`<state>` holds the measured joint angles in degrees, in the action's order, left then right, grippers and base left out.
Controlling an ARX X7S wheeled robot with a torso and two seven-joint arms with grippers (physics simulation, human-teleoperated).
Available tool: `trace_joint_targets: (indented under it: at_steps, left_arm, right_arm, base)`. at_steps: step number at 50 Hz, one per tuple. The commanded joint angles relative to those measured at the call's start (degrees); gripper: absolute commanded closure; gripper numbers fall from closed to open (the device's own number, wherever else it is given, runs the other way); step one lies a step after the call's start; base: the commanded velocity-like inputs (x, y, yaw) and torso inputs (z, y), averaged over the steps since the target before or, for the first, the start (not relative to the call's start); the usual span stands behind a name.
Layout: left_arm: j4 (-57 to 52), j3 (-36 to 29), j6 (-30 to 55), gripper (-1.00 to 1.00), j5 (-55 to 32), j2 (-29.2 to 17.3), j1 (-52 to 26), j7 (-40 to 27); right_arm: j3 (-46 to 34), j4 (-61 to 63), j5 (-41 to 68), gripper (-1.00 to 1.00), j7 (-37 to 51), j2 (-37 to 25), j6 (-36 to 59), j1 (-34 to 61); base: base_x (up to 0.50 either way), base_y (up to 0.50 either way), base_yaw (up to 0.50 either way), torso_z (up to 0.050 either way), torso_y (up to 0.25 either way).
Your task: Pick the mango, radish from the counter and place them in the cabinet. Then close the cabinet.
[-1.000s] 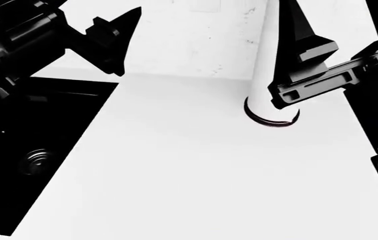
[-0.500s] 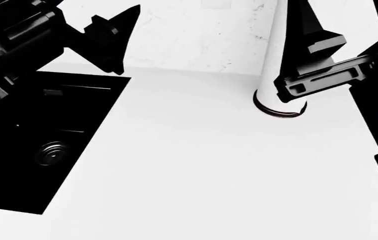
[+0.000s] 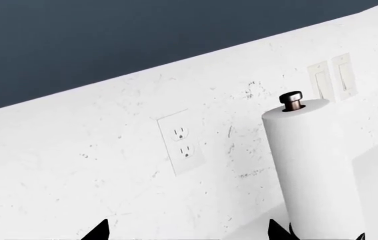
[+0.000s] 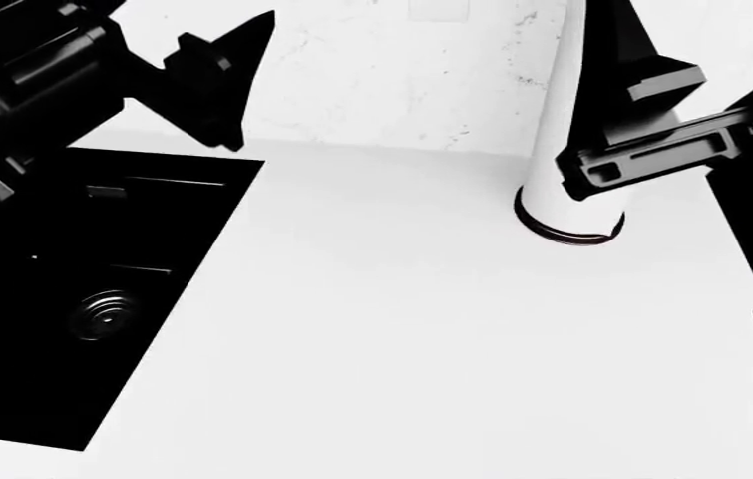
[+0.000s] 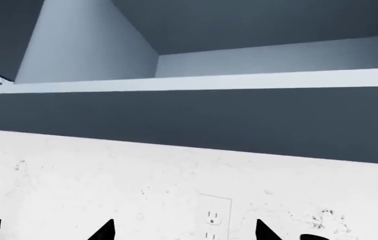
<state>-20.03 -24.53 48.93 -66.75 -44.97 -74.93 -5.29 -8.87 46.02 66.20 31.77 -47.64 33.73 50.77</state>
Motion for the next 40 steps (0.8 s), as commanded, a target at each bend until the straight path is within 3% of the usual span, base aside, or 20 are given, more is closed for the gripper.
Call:
trace_joint_targets:
  at_steps: [1, 13, 24, 40]
  left_arm:
    - [-1.26, 0.63, -0.29, -1.00, -0.99, -0.75, 1.31, -0.76]
    - [-2.73, 6.22, -6.49, -1.00, -0.08, -1.67, 6.35, -6.45]
    - [0.07, 10.40, -10.65, -1.00, 1.03, 0.50, 4.96, -10.47]
    - [2.43, 14.84, -10.34, -1.00, -6.26, 2.44, 5.83, -17.02]
  right_arm:
    - [0.79, 0.11, 0.63, -1.00, 0.48, -0.51, -0.40, -0.35]
    - [1.20, 0.11, 1.84, -1.00, 1.15, -1.16, 0.03, 1.01]
    - [1.41, -0.22, 2.32, -1.00, 1.50, -1.43, 0.17, 1.78]
    - [1.25, -0.60, 2.35, -1.00, 1.67, -1.34, 0.26, 2.69]
  base:
    - [0.00, 0.00, 0.00, 0.000, 0.000]
    - [0.00, 0.00, 0.00, 0.000, 0.000]
    - [0.00, 0.00, 0.00, 0.000, 0.000]
    - [0.00, 0.00, 0.00, 0.000, 0.000]
